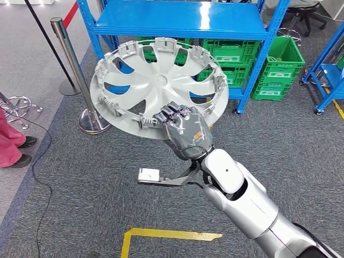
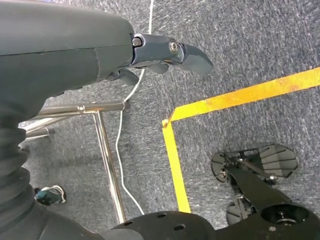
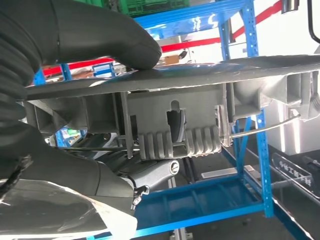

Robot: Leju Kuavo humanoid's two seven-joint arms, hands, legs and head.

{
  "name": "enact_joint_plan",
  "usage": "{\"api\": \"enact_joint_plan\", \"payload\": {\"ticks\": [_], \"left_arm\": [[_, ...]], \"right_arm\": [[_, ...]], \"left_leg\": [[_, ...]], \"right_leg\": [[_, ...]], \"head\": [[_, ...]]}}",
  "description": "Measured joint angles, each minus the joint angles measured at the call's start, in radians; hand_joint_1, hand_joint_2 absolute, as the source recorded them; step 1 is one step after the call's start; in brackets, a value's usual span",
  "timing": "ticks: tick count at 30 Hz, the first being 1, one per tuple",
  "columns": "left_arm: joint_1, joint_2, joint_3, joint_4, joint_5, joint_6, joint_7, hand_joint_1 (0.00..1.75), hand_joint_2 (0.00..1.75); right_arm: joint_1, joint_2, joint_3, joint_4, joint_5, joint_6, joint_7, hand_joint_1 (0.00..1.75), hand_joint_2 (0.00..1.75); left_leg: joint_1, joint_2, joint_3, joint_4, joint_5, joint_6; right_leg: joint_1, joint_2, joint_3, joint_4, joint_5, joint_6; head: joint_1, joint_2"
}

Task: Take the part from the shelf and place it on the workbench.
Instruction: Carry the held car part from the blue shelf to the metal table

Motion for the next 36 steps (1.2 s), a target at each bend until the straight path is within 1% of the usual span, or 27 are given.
{"api": "enact_joint_plan", "payload": {"ticks": [15, 16, 17, 18, 19, 20, 21, 23, 24, 25, 26, 28, 29, 33, 34, 35, 36], "left_arm": [[0.001, 0.0, 0.0, 0.0, 0.011, -0.001, 0.001, 0.0, 1.75], [0.001, 0.0, 0.0, 0.0, 0.012, -0.001, 0.001, 0.0, 1.75], [0.002, 0.0, 0.0, 0.0, 0.012, -0.001, 0.001, 0.0, 1.75], [0.001, 0.0, 0.0, 0.0, 0.012, -0.001, 0.001, 0.0, 1.75], [0.001, 0.0, 0.0, 0.0, 0.012, -0.001, 0.0, 0.0, 1.75], [0.001, -0.001, 0.0, 0.0, 0.012, -0.001, 0.0, 0.0, 1.75], [0.001, -0.001, 0.0, 0.0, 0.012, -0.001, 0.0, 0.0, 1.75], [0.002, -0.002, 0.0, 0.0, 0.012, -0.001, 0.0, 0.0, 1.75], [0.002, -0.003, 0.0, 0.0, 0.012, -0.001, 0.0, 0.0, 1.75], [0.003, -0.004, 0.0, 0.0, 0.011, -0.001, 0.0, 0.0, 1.75], [0.003, -0.005, 0.0, 0.0, 0.011, -0.001, 0.0, 0.0, 1.75], [0.003, -0.006, -0.001, 0.0, 0.011, -0.001, 0.0, 0.0, 1.75], [0.003, -0.006, -0.001, 0.0, 0.011, -0.001, 0.0, 0.0, 1.75], [0.003, -0.007, -0.001, 0.0, 0.011, -0.001, 0.0, 0.0, 1.75], [0.003, -0.006, -0.001, 0.0, 0.011, -0.001, 0.0, 0.0, 1.75], [0.003, -0.003, -0.001, -0.001, 0.011, -0.001, 0.0, 0.0, 1.75], [0.004, -0.001, -0.001, -0.002, 0.012, 0.0, 0.0, 0.0, 1.75]], "right_arm": [[0.002, 0.0, -0.032, 0.034, -0.045, -0.002, -0.002, 1.75, 1.75], [0.002, 0.0, -0.035, 0.036, -0.051, -0.002, -0.001, 1.75, 1.75], [0.003, 0.0, -0.038, 0.037, -0.055, -0.001, -0.001, 1.75, 1.75], [0.004, 0.0, -0.041, 0.038, -0.059, -0.001, -0.001, 1.75, 1.75], [0.005, 0.001, -0.045, 0.039, -0.064, -0.001, -0.002, 1.75, 1.75], [0.005, 0.001, -0.049, 0.039, -0.069, -0.001, -0.002, 1.75, 1.75], [0.007, 0.001, -0.052, 0.04, -0.073, 0.0, -0.003, 1.75, 1.75], [0.011, 0.001, -0.057, 0.042, -0.08, 0.0, -0.004, 1.75, 1.75], [0.014, 0.001, -0.058, 0.044, -0.082, 0.0, -0.004, 1.75, 1.75], [0.017, 0.001, -0.059, 0.046, -0.084, 0.001, -0.004, 1.75, 1.75], [0.02, 0.001, -0.06, 0.047, -0.086, 0.001, -0.004, 1.75, 1.75], [0.022, 0.001, -0.06, 0.048, -0.087, 0.001, -0.004, 1.75, 1.75], [0.022, 0.001, -0.06, 0.048, -0.087, 0.001, -0.004, 1.75, 1.75], [0.022, 0.001, -0.06, 0.048, -0.087, 0.001, -0.004, 1.75, 1.75], [0.022, 0.001, -0.06, 0.048, -0.087, 0.001, -0.005, 1.75, 1.75], [0.021, 0.001, -0.06, 0.048, -0.087, 0.001, -0.005, 1.75, 1.75], [0.021, 0.001, -0.062, 0.049, -0.087, 0.0, -0.007, 1.75, 1.75]], "left_leg": [[0.001, 0.0, -0.005, 0.0, 0.005, -0.005], [0.001, 0.0, -0.006, 0.002, 0.005, -0.004], [0.0, 0.0, -0.005, -0.002, 0.007, 0.001], [0.003, 0.003, -0.001, -0.011, 0.013, 0.008], [0.006, 0.007, 0.003, -0.022, 0.02, 0.016], [0.009, 0.012, 0.007, -0.036, 0.028, 0.022], [0.013, 0.018, 0.01, -0.044, 0.033, 0.025], [0.015, 0.028, 0.008, -0.046, 0.034, 0.025], [0.017, 0.035, 0.007, -0.045, 0.034, 0.023], [0.02, 0.042, 0.007, -0.043, 0.032, 0.019], [0.024, 0.048, 0.007, -0.039, 0.029, 0.013], [0.031, 0.057, 0.006, -0.032, 0.024, 0.003], [0.033, 0.058, 0.006, -0.03, 0.023, 0.001], [0.034, 0.058, 0.006, -0.03, 0.022, 0.0], [0.033, 0.062, 0.003, -0.021, 0.016, -0.008], [0.032, 0.065, 0.0, -0.009, 0.01, -0.017], [0.032, 0.075, -0.004, 0.004, 0.002, -0.028]], "right_leg": [[0.001, 0.001, -0.008, 0.004, 0.003, -0.002], [-0.001, 0.001, -0.008, 0.002, 0.005, 0.0], [-0.001, 0.002, -0.007, -0.002, 0.009, 0.004], [-0.001, 0.002, -0.008, -0.006, 0.01, 0.008], [-0.001, 0.004, -0.012, -0.003, 0.004, 0.013], [0.0, 0.005, -0.025, 0.018, -0.013, 0.016], [-0.001, 0.005, -0.048, 0.064, -0.04, 0.018], [-0.007, 0.005, -0.112, 0.201, -0.101, 0.025], [-0.01, 0.005, -0.138, 0.255, -0.115, 0.03], [-0.014, 0.004, -0.148, 0.273, -0.111, 0.035], [-0.019, 0.0, -0.139, 0.254, -0.09, 0.041], [-0.024, -0.005, -0.109, 0.193, -0.05, 0.048], [-0.025, -0.007, -0.1, 0.175, -0.04, 0.05], [-0.025, -0.008, -0.097, 0.169, -0.038, 0.05], [-0.023, -0.027, -0.08, 0.136, -0.033, 0.056], [-0.022, -0.044, -0.06, 0.103, -0.028, 0.06], [-0.021, -0.048, -0.048, 0.077, -0.023, 0.052]], "head": [[0.0, 0.0], [0.0, 0.0], [0.0, 0.0], [-0.001, 0.0], [0.0, 0.0], [0.002, 0.0], [0.004, 0.0], [0.006, 0.0], [0.005, 0.0], [0.005, 0.0], [0.005, 0.0], [0.005, 0.0], [0.005, 0.0], [0.005, 0.0], [0.007, 0.0], [0.01, 0.0], [0.011, 0.0]]}}
